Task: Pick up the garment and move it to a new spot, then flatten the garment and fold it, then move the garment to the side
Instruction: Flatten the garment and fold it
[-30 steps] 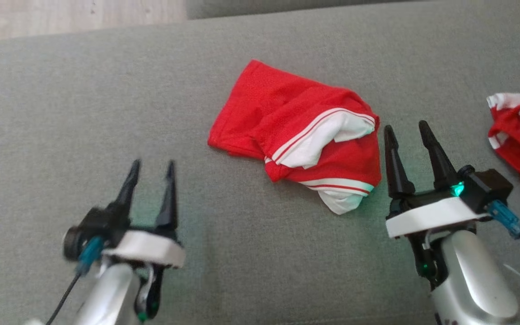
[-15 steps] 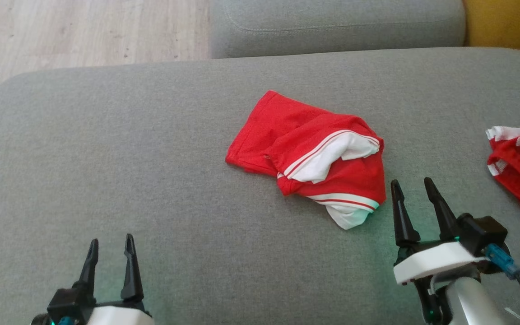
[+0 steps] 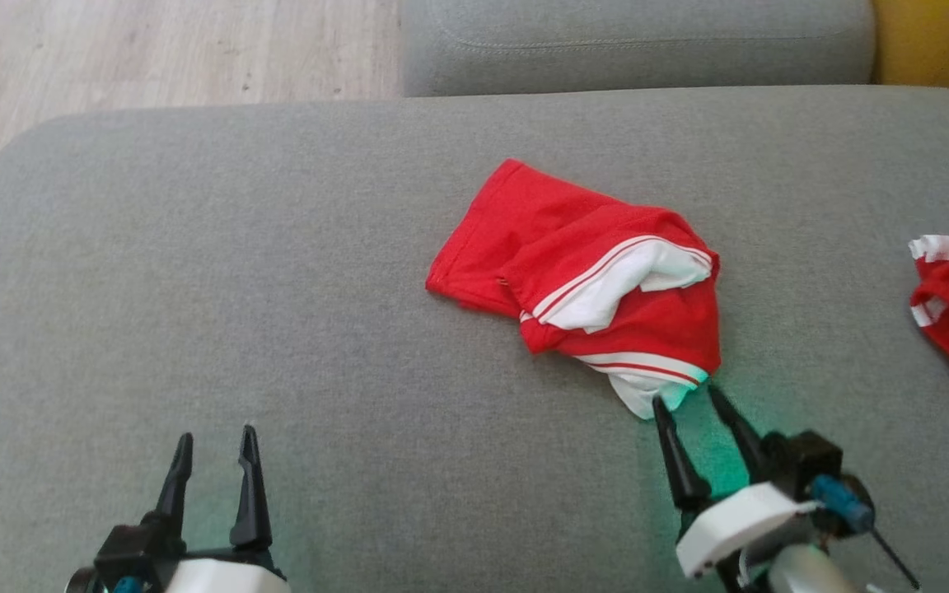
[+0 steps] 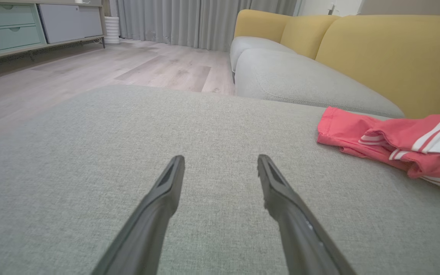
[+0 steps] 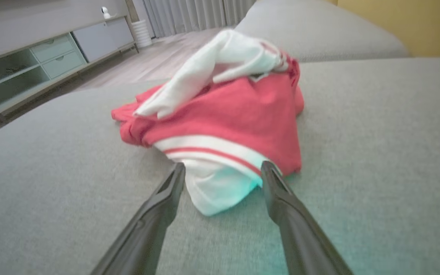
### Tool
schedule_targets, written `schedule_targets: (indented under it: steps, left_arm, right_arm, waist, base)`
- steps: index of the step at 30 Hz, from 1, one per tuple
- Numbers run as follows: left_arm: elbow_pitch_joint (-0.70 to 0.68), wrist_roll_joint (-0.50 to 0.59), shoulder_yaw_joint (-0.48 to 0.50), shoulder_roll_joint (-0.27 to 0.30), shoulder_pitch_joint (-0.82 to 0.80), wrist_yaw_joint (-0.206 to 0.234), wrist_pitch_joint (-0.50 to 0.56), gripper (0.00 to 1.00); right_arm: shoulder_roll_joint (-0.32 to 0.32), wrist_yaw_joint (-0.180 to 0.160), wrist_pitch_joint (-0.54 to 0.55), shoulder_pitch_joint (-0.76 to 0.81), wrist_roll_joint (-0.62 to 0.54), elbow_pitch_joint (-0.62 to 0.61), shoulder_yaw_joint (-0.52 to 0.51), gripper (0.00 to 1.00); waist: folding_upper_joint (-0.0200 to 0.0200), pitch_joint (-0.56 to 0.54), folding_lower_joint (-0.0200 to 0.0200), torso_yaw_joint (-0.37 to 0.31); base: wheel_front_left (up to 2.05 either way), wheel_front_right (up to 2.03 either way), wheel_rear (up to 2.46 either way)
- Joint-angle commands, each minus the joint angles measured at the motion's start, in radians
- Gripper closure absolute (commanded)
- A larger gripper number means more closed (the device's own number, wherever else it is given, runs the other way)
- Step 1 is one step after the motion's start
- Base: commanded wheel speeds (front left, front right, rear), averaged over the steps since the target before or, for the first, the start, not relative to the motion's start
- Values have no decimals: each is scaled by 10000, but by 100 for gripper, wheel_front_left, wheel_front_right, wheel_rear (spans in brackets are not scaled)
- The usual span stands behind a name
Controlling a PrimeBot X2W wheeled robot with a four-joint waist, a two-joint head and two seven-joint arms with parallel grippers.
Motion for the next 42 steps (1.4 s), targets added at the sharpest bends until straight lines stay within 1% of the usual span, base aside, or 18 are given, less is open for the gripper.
schedule_targets:
  steps: [1,4,7,8,10,16,17,18,19,20,23,26,31,34,36,40,41,42]
  left_arm:
    - [-206,70,235,-3,-449,-23,-51,0]
    - [-173,27,151,-11,-517,-69,-51,0]
    - [-147,-17,51,-13,-557,-61,-51,0]
    - [-115,-17,24,-13,-571,-56,-51,0]
    - [-70,-19,-28,-14,-622,-60,-51,0]
    - [-36,-8,-102,-15,-733,-71,-51,0]
    - [-38,-9,-105,-15,-746,-68,-51,0]
    - [-40,-16,-106,-15,-756,-63,-51,0]
    - [-44,-22,-106,-15,-764,-58,-51,0]
    - [-49,-29,-105,-15,-766,-55,-51,0]
    - [-44,-59,-99,-15,-738,-52,-51,0]
    - [-40,-107,-109,-16,-697,-34,-51,0]
    - [-39,-231,-88,-16,-579,14,-51,0]
    - [-31,-303,-96,-16,-475,43,-51,0]
    - [-4,-359,-137,-16,-408,57,-51,0]
    - [42,-488,-261,-16,-298,70,-51,0]
    - [42,-488,-261,-16,-298,70,-51,0]
    - [51,-527,-292,-16,-291,72,-51,0]
  right_arm:
    - [-18,37,-111,-145,96,-38,282,0]
    - [-18,37,-111,-263,327,441,365,0]
    - [-18,37,-111,-442,897,994,474,0]
    - [-18,37,-111,-539,1049,1177,490,5]
    - [-18,37,-111,-759,1193,1525,522,10]
    - [-18,37,-111,-1160,1542,2065,743,17]
    - [-18,37,-111,-1190,1578,2092,794,23]
    - [-18,37,-111,-1208,1621,2102,840,43]
    - [-18,37,-111,-1222,1649,2096,904,66]
    - [-18,37,-111,-1225,1677,2068,945,100]
    - [-18,37,-111,-1179,1730,1752,956,100]
    - [-18,37,-111,-1068,1682,1096,631,100]
    - [-18,37,-111,-1225,1658,-976,-95,100]
    - [-30,37,-111,-1943,1189,-2162,-404,100]
    - [-236,37,-111,-2690,881,-2697,-507,100]
    - [-807,37,158,-4344,833,-3134,-530,100]
    - [-807,37,158,-4344,833,-3134,-530,100]
    - [-941,37,253,-4757,804,-3172,-466,100]
  waist:
    - [0,42,0,82]
    - [0,111,0,176]
    - [0,190,0,283]
    - [0,217,0,316]
    - [0,285,0,384]
    - [0,409,0,528]
    - [0,423,0,542]
    - [0,431,0,553]
    - [0,437,0,560]
    - [0,433,0,563]
    - [0,383,0,554]
    - [0,282,0,529]
    - [0,1,0,388]
    - [0,-217,0,278]
    - [0,-381,0,239]
    - [0,-620,0,279]
    - [0,-620,0,279]
    - [0,-636,0,313]
  base:
    - [0,0,0]
    - [0,0,0]
    - [0,0,0]
    - [0,0,0]
    - [0,0,0]
    - [0,0,0]
    - [0,0,0]
    - [0,0,0]
    - [0,0,0]
    - [0,0,0]
    - [0,0,0]
    - [0,0,0]
    - [0,0,0]
    - [0,0,0]
    - [0,0,0]
    - [0,0,0]
    - [0,0,0]
    - [0,0,0]
